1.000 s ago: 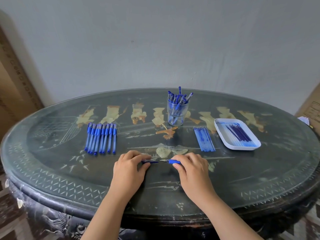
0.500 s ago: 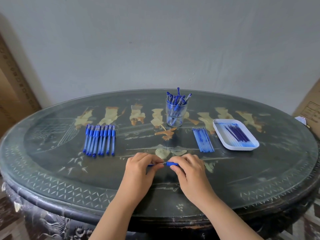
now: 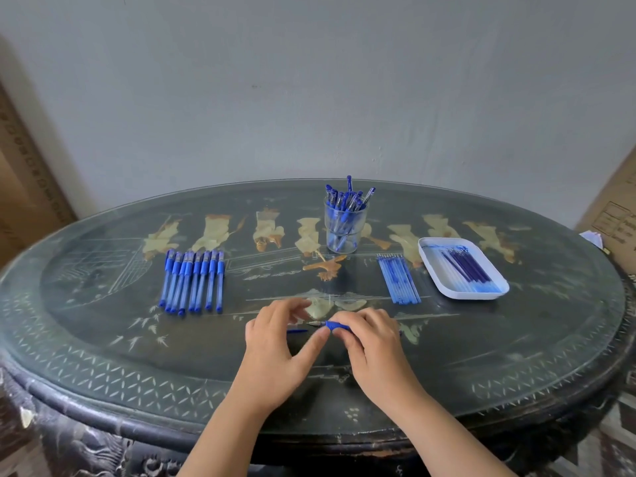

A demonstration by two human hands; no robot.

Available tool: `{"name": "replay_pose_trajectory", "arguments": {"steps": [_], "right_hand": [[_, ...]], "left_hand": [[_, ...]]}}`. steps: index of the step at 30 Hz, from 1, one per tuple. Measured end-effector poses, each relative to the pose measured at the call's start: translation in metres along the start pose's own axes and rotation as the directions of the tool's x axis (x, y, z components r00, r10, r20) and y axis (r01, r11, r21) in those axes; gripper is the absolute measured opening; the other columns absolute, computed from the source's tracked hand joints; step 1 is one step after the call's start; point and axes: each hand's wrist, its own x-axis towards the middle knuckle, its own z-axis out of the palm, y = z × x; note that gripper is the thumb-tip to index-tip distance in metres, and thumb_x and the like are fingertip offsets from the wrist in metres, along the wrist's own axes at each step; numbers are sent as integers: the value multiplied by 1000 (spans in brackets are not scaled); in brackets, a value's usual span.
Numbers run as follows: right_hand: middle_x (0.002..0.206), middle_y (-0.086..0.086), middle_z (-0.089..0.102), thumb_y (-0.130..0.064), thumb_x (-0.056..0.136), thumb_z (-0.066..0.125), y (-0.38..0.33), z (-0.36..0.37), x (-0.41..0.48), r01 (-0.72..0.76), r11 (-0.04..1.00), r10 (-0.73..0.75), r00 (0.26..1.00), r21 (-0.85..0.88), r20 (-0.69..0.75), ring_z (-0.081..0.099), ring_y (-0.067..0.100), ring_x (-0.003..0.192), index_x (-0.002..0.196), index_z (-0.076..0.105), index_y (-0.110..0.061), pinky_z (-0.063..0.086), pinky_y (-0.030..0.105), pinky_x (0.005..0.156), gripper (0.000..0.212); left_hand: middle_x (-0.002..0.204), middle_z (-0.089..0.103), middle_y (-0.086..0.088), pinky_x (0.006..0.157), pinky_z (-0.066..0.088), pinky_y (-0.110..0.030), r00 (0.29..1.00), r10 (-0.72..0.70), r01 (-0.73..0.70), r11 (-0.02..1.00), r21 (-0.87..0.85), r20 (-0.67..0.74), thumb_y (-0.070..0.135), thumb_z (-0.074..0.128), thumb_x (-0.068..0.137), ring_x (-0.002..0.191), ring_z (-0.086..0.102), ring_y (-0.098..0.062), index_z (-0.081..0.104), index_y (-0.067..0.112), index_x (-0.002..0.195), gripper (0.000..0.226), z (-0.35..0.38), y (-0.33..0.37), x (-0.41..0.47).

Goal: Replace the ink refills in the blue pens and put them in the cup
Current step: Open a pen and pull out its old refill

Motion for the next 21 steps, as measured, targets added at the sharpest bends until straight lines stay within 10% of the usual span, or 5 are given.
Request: {"name": "replay_pose_trajectory", "arguments": {"steps": [6,10,14,18,21], "right_hand": [[88,-6,52,-36,96,42,-1,1,1,15,999,-15,1000,-29,-6,50,17,80,106,59,-31,39,27,73,20],[88,-7,52,-35,96,41,-1,-1,1,-6,1000,6,1000,1,2,49,17,81,107,56,-34,36,19,77,18],[89,-7,51,-37,97,39,-2,0,0,0,1000,1,1000,-25,19,48,16,81,107,55,-34,37,24,75,19],[88,-7,52,-38,96,40,-2,0,1,-15,1000,15,1000,-16,15,49,16,82,108,54,-36,35,19,77,19],[89,-7,52,-38,97,39,-1,1,1,-18,1000,19,1000,-20,19,48,16,82,108,55,-36,34,19,77,19]], "left_hand": [[85,61,21,79,50,-47,995,80,-83,996,-35,-67,64,45,91,85,57,-3,60,38,86,30,1,-5,6],[99,63,24,94,44,-35,999,41,-42,997,-66,-14,65,58,84,101,57,-1,60,37,114,42,1,-3,4],[93,63,24,85,49,-45,995,82,-84,996,-36,-58,51,62,87,91,57,1,60,39,95,14,0,-1,5],[95,64,27,91,46,-37,998,35,-37,997,-61,-48,73,51,82,98,57,1,64,40,108,44,-1,-1,4],[100,64,24,91,42,-29,998,60,-61,996,-58,-14,50,71,82,98,59,-2,61,38,112,34,-1,-1,4]]}}
